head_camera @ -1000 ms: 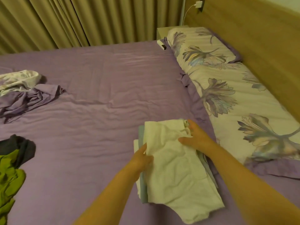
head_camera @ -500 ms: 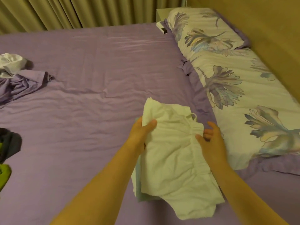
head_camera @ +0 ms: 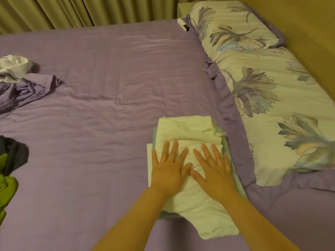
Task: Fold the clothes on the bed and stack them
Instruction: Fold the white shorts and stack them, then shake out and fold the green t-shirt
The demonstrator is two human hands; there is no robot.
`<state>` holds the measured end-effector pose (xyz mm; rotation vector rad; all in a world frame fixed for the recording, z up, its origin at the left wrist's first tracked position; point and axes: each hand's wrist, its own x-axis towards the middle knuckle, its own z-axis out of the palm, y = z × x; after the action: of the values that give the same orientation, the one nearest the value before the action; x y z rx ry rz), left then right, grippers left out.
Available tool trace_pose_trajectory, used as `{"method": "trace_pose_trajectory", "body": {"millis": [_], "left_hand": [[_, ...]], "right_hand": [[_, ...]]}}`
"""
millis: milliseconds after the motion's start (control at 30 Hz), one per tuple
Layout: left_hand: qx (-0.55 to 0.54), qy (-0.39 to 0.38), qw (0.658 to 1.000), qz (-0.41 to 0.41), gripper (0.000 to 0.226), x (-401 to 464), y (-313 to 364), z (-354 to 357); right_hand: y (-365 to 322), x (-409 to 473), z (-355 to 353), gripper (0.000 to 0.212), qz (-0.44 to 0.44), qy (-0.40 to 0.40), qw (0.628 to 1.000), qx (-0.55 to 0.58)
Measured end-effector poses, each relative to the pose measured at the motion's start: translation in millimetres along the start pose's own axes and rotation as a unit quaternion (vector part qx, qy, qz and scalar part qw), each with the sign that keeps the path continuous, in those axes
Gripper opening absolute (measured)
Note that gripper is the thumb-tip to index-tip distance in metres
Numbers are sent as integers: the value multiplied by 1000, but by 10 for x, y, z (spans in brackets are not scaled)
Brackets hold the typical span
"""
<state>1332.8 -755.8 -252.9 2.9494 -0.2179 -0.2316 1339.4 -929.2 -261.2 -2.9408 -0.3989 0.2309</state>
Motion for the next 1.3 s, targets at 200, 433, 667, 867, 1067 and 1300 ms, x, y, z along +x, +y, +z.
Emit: {"method": "trace_pose_trajectory", "body": {"millis": [200, 433, 667, 867, 1067, 1300], "left_hand": [[77, -174, 980, -50, 64, 216, 38, -224], [-6, -206, 970, -127, 55, -423, 46, -662], [-9, -241, 953, -185, 39, -1227, -253, -1199], [-60, -239, 941, -233, 33, -2035, -594, -1357], [-107, -248, 913, -305, 38, -2948, -1172, -1386], [-130, -201, 906, -350, 37, -3829, -2133, -1501]], "right_hand": [[-71, 218, -239, 100, 18, -166, 985, -44], [-507, -82, -681, 66, 50, -159, 980, -109], [-933, -486, -1094, 40, -7, -269, 957, -110], [-1545, -838, -1228, 42, -84, -241, 964, -78], [-2404, -1070, -1134, 50, -118, -259, 958, -20], [-3534, -1275, -733, 46, -131, -276, 952, -6]]}}
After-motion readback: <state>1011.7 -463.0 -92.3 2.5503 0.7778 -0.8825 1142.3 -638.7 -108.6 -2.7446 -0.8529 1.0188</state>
